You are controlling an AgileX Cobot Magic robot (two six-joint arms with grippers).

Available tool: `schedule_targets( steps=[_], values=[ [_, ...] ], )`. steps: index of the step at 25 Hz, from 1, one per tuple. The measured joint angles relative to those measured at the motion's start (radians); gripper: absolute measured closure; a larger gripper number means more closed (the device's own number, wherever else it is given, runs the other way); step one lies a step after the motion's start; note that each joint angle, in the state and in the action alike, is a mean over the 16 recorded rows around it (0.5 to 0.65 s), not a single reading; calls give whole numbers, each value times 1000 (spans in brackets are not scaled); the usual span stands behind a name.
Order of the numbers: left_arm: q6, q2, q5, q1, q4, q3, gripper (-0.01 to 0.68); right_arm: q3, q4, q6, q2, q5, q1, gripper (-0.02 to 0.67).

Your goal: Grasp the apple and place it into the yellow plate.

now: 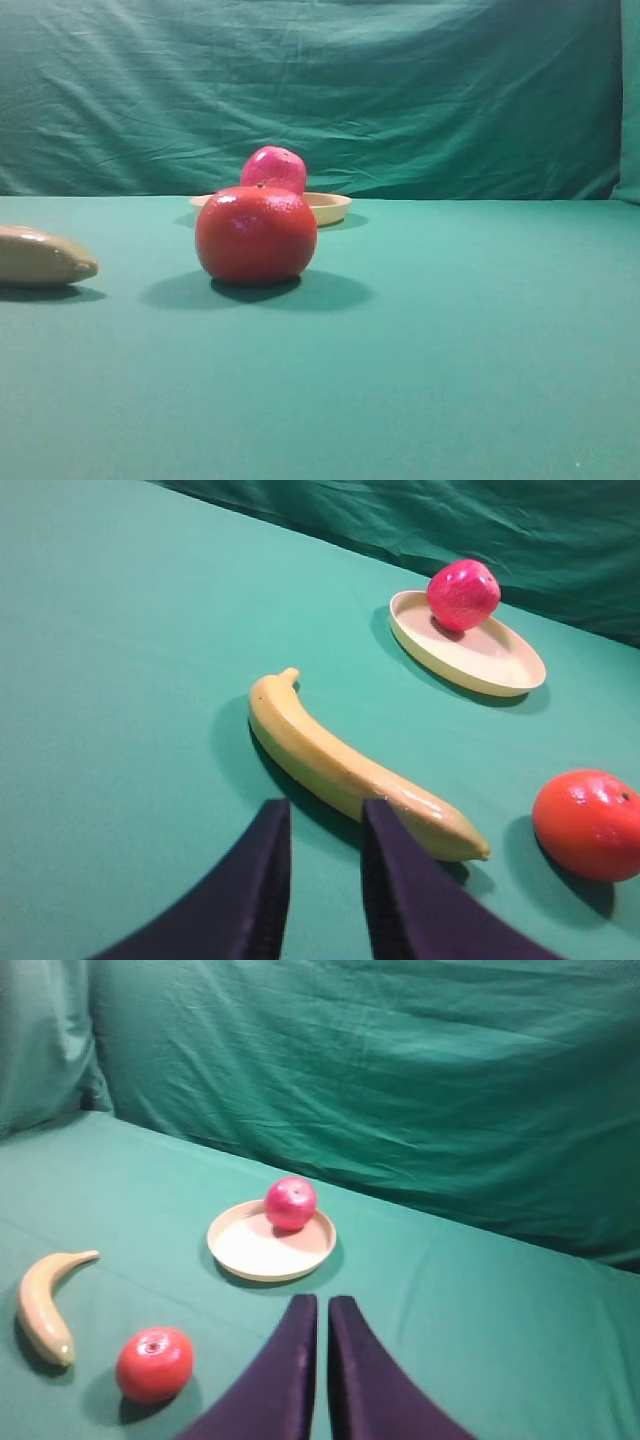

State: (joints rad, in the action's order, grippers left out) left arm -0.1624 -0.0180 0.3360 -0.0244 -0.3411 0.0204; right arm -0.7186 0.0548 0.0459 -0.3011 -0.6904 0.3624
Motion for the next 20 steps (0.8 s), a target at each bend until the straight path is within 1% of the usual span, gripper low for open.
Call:
schedule_targets(
  steps=[6,10,15,20],
  values=[
    [0,0,0,0,0,0,516,212,4,6,117,113,-125,649],
    [0,0,0,0,0,0,516,355,5,7,194,174,-191,649],
    [0,0,0,0,0,0,516,508,4,8,265,223,-249,649],
    [0,0,0,0,0,0,516,623,-1,8,304,249,-283,649]
  ],
)
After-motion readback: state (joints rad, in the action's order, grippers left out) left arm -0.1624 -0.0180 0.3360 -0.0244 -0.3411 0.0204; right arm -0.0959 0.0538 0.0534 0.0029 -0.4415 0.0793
